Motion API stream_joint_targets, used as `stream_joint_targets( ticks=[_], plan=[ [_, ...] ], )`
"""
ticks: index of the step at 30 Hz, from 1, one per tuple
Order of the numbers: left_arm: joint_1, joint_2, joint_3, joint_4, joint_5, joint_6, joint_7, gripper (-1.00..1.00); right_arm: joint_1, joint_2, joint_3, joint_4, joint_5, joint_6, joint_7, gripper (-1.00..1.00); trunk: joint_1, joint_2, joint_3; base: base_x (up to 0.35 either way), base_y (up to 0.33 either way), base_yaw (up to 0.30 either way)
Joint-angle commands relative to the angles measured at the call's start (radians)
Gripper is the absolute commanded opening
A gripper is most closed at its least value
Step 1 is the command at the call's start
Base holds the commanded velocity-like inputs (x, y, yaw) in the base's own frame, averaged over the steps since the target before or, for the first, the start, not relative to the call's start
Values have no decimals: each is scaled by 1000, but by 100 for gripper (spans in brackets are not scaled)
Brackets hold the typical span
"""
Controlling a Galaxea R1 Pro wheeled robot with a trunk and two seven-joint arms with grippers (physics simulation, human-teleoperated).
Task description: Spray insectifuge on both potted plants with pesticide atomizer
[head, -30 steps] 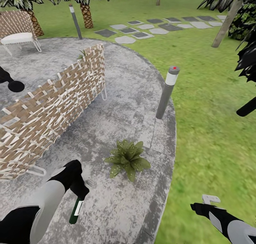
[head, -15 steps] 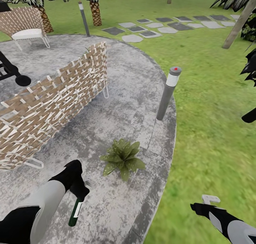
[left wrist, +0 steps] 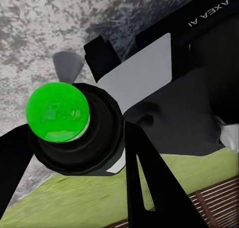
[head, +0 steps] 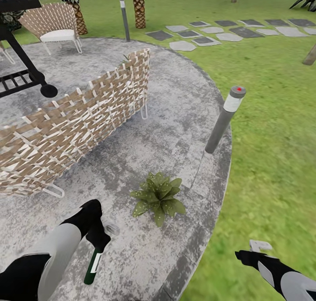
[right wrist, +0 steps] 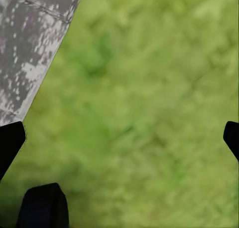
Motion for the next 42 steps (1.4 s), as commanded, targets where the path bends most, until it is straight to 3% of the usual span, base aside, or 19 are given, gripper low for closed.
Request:
stream_joint_targets(
  ticks=[1, 28, 30, 34, 42],
  plan=[
    [0, -1, 5, -1, -10, 6, -8, -100, 0, 0, -8, -1, -1, 4, 5, 100, 0, 0, -1, 0, 0, 254],
    [7, -2, 5, -1, -8, 7, -8, -100, 0, 0, -7, -1, 0, 4, 5, 100, 0, 0, -17, 0, -296, 188],
    [7, -2, 5, -1, 5, 7, -8, -100, 0, 0, -7, -1, 0, 4, 5, 100, 0, 0, -19, 0, -323, 230],
    [7, -1, 5, -2, 72, 7, -8, -100, 0, 0, -7, -1, 0, 4, 5, 100, 0, 0, -22, 0, -323, 237],
    [7, -1, 5, -6, 85, 7, -8, -100, 1, 0, -6, -1, 0, 4, 6, 100, 0, 0, -18, 0, -323, 228]
  ],
)
